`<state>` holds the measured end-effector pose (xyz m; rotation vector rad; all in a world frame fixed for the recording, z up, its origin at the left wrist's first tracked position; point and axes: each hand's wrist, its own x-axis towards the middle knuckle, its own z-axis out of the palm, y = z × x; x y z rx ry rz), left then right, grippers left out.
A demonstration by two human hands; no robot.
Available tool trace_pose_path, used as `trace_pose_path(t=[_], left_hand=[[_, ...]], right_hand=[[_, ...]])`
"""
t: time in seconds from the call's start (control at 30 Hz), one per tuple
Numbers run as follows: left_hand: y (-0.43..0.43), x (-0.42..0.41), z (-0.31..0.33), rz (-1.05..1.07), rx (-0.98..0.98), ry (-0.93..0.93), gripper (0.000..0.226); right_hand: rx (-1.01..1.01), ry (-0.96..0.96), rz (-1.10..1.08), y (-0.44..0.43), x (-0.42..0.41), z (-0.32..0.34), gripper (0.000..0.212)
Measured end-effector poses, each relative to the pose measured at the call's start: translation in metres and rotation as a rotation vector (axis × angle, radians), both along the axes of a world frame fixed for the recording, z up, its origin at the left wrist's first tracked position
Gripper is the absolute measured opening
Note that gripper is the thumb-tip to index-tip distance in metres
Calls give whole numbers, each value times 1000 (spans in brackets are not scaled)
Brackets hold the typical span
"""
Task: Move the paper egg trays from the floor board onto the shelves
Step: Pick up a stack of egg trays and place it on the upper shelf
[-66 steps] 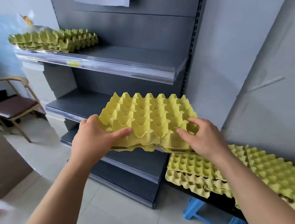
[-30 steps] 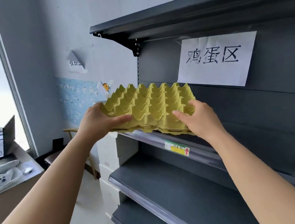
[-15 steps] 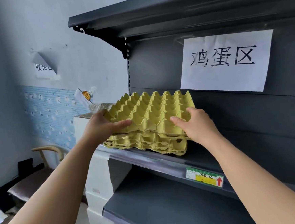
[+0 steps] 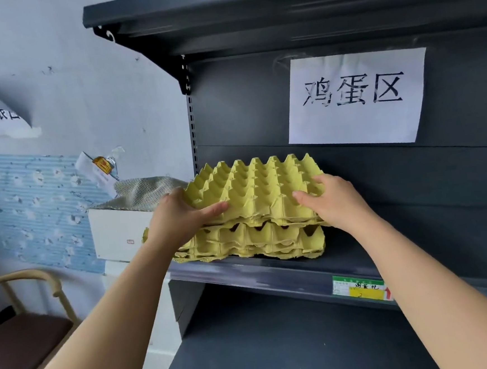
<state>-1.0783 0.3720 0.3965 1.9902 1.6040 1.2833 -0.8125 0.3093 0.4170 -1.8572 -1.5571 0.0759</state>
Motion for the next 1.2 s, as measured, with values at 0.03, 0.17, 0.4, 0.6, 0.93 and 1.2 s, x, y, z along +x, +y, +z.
trace_pose_path(t=[0.03,0.17,0.4,0.6,0.93,1.2], left_hand=[[3,0,-1,4,-10,18,90],[12,1,-1,7,-52,67,96],[19,1,-5,-3,-66,149,112],[18,0,-4,34,-85,257,112],[-37,47,-1,-81,470,368,54],[-112,153,-46,-500,496,348,47]], right_hand=[[-8,0,-3,1,0,0,79],[-23,-6,-21,4,2,-2,78],[-87,-52,-33,10,4,-10,83],[-85,-179,-107,9,0,-5,84],[70,-286,-72,-56,2,2,46],[-44,-260,-262,-175,66,-44,48]])
